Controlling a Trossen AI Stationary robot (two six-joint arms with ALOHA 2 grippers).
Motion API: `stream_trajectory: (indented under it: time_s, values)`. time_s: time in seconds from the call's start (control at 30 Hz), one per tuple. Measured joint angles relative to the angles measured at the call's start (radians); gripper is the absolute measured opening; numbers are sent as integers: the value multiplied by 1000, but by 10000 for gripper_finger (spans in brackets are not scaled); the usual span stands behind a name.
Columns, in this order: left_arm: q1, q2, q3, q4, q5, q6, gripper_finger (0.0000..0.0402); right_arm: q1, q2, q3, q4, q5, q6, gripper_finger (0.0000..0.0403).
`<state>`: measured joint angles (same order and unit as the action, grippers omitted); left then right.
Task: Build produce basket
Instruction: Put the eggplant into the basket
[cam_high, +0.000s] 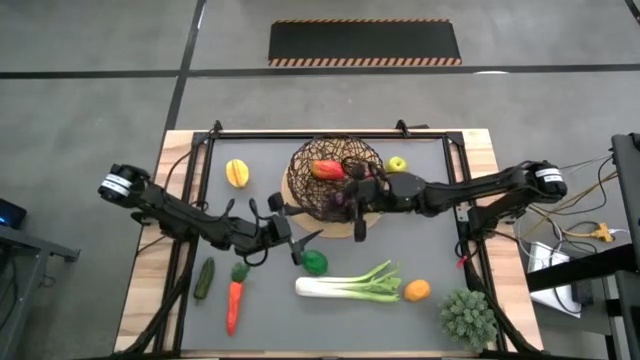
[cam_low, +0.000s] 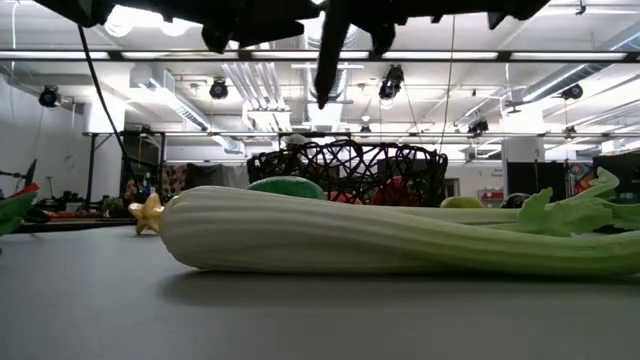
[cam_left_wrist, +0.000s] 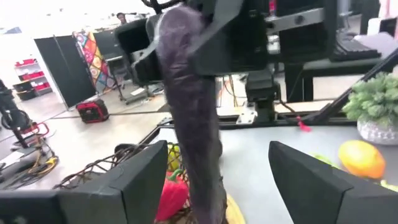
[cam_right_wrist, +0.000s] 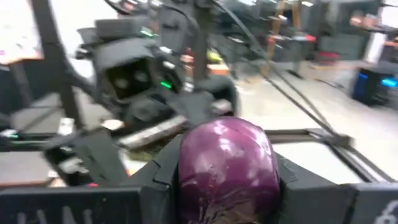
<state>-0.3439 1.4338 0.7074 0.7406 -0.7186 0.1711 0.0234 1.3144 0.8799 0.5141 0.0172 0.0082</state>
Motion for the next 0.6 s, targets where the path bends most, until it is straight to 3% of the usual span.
stream_trajectory:
  time_s: [0.4, 0.6]
  values:
    - [0, -62, -5, -78, -50, 1, 261, -107, -37, 1, -174, 451, 22, 113]
    - [0, -62, -9, -78, -50, 0, 261, -246, 41, -1, -203, 482, 124, 112]
